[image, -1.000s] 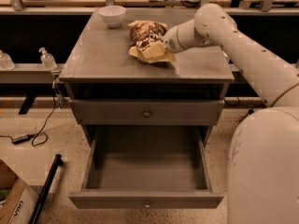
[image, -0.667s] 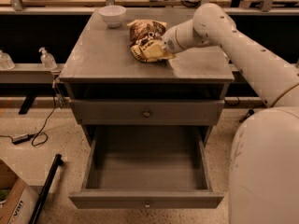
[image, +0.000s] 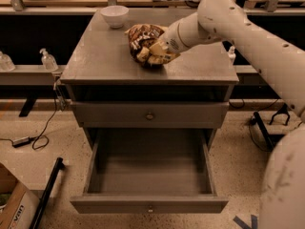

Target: Place brown chip bag into middle drawer

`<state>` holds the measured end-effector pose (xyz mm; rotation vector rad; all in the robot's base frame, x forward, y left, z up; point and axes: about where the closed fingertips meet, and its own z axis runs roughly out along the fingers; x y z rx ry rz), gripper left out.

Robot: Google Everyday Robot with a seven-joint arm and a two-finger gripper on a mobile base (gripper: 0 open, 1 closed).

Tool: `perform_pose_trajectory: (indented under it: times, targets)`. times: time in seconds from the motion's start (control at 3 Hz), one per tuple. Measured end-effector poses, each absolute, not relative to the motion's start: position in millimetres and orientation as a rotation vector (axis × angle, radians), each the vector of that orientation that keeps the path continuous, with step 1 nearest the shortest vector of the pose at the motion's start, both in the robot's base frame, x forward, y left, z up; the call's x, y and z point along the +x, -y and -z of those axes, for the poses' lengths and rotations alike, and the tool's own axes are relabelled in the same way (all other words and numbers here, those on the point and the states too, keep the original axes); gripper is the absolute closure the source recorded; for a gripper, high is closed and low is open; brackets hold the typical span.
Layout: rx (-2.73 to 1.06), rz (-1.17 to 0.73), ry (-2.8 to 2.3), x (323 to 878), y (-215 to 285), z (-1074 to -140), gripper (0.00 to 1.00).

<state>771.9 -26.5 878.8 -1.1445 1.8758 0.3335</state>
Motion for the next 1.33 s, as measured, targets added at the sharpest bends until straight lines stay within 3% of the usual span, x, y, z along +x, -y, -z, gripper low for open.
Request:
perform_pose_trajectory:
  times: [0.67, 1.33]
  targets:
    - [-1.349, -0.284, -1.805, 664, 31, -925, 1.0]
    - [-1.537, -0.474, -1.763, 536, 52, -900, 1.0]
